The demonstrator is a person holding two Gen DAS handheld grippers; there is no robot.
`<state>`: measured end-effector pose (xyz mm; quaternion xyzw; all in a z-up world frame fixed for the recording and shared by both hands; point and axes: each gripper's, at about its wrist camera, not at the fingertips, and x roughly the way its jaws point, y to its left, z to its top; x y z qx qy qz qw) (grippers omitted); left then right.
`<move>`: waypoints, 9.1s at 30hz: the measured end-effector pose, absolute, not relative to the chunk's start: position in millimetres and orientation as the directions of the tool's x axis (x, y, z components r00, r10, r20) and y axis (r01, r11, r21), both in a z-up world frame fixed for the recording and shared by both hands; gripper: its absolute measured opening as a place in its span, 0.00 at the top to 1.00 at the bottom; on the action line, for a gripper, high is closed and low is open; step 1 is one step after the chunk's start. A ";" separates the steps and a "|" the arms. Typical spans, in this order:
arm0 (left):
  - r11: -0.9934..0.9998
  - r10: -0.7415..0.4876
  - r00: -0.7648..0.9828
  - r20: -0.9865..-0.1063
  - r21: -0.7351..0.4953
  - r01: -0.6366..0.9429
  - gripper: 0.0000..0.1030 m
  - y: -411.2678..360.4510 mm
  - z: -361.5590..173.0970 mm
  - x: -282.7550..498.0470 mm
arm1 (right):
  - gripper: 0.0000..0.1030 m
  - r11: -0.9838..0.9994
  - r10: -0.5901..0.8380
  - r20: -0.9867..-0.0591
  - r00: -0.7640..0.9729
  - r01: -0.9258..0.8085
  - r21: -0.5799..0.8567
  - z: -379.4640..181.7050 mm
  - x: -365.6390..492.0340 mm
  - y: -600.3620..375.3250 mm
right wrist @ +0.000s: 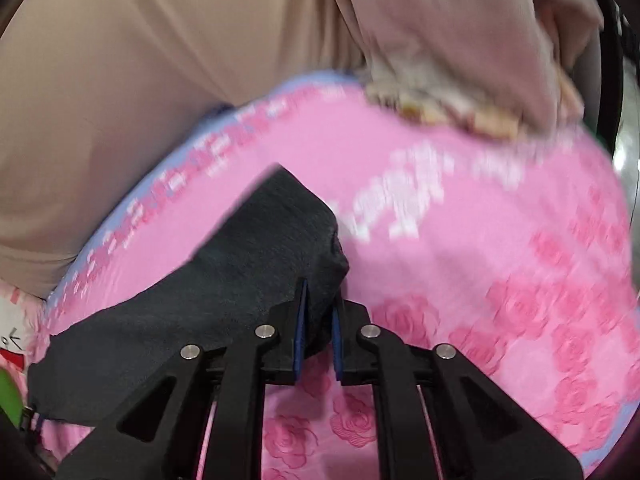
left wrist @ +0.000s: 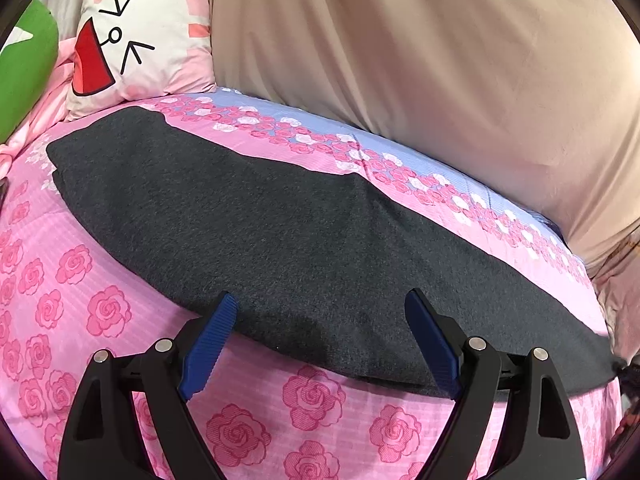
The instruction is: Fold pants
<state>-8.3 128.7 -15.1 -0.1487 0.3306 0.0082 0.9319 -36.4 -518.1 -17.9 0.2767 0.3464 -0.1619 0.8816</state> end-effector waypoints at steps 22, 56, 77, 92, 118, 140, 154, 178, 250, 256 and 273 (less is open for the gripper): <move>0.932 -0.156 0.799 -0.581 -0.354 -0.075 0.18 139.0 -12.4 -15.4 | 0.89 0.920 0.378 -0.505 0.776 -0.255 0.297 123.0 68.8 -175.3; 0.857 -0.224 0.805 -0.549 -0.504 -0.105 0.16 168.4 -15.6 -21.0 | 0.86 0.900 0.255 -0.636 0.728 0.062 0.432 -7.6 15.1 -254.3; 0.926 -0.245 0.777 -0.580 -0.377 0.011 0.16 121.4 -11.5 -25.2 | 0.51 0.972 0.000 -0.593 0.806 0.140 0.191 18.0 -80.6 -326.9; 0.870 -0.304 0.793 -0.528 -0.493 0.005 0.16 144.3 -16.4 -30.2 | 0.83 0.940 0.269 -0.724 0.635 -0.338 0.052 -1.9 -32.5 -170.3; 0.774 -0.018 0.786 -0.618 -0.506 -0.380 0.16 310.0 -5.8 -28.5 | 0.29 0.985 0.153 -0.613 0.776 -0.069 0.158 28.6 -33.4 -192.1; 0.930 -0.322 0.853 -0.412 -0.308 0.202 0.86 84.4 162.8 -24.0 | 0.16 0.935 0.215 -0.547 0.809 -0.009 0.354 4.1 -54.4 -257.3; 0.928 -0.368 0.759 -0.537 -0.266 0.262 0.17 -9.4 91.5 -40.1 | 0.14 0.873 0.352 -0.546 0.760 -0.056 0.485 1.1 -46.4 -266.1; 0.963 -0.268 0.718 -0.642 -0.210 0.171 0.16 81.7 21.4 -54.6 | 0.88 0.932 0.286 -0.625 0.726 -0.058 0.359 63.6 42.8 -238.7; 0.884 -0.464 0.451 -0.763 -0.434 0.175 0.11 43.7 20.2 82.2 | 0.28 0.884 0.315 -0.657 0.685 0.040 0.465 6.0 -13.1 -308.7; 0.870 -0.493 0.318 -0.810 -0.456 0.186 0.84 12.9 -16.0 145.3 | 0.83 0.886 0.323 -0.621 0.714 0.003 0.464 17.9 -15.1 -296.1; 0.796 -0.605 0.323 -0.728 -0.554 0.242 0.17 62.2 -9.9 29.5 | 0.46 0.876 0.326 -0.670 0.667 0.055 0.480 -7.8 -26.6 -302.0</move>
